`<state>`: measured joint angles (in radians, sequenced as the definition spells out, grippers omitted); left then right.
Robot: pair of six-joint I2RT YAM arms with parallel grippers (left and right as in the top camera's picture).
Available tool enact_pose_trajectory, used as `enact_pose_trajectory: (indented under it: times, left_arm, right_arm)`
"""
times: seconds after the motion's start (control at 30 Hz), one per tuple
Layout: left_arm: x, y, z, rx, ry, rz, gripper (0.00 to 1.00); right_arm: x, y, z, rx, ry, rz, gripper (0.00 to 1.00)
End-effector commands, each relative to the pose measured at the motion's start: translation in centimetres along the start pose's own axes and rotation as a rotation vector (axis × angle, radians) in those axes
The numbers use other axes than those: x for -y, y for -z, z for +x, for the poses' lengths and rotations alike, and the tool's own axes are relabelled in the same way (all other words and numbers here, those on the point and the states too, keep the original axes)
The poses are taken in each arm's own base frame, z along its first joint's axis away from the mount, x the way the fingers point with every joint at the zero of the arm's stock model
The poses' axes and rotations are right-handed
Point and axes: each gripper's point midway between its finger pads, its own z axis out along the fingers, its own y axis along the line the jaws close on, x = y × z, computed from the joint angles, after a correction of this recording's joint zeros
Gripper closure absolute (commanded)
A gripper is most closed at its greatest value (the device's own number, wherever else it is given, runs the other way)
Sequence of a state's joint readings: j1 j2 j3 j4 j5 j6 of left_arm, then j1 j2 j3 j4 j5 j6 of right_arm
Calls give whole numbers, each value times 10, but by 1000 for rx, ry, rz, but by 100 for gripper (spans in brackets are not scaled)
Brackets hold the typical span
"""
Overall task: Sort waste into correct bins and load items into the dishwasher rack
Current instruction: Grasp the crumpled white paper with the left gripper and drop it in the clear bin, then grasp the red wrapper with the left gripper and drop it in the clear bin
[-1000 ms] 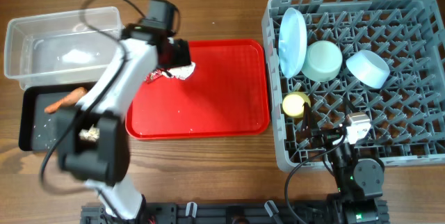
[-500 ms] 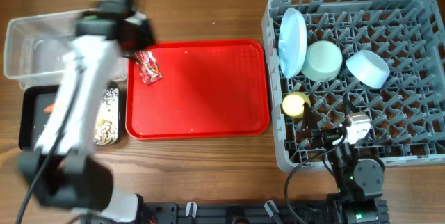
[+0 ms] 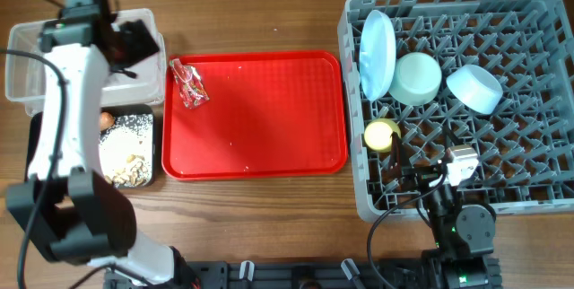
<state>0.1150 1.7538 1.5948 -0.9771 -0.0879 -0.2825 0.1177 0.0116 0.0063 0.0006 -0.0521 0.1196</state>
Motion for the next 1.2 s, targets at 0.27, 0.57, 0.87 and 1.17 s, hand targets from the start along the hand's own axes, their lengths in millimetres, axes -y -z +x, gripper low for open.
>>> enact_pose_trajectory:
  times: [0.27, 0.57, 0.87, 1.17]
  left_arm:
    - [46, -67, 91, -93, -112, -224, 18]
    - [47, -129, 108, -144, -127, -254, 36]
    - [72, -134, 116, -197, -147, -110, 96]
    - [50, -124, 96, -102, -166, -240, 17]
  right_arm:
    - [-1, 0, -1, 7, -14, -6, 0]
    - [-1, 0, -1, 7, -14, -6, 0]
    - [-1, 0, -1, 7, -14, -6, 0]
    - [-1, 0, -1, 7, -14, -6, 0]
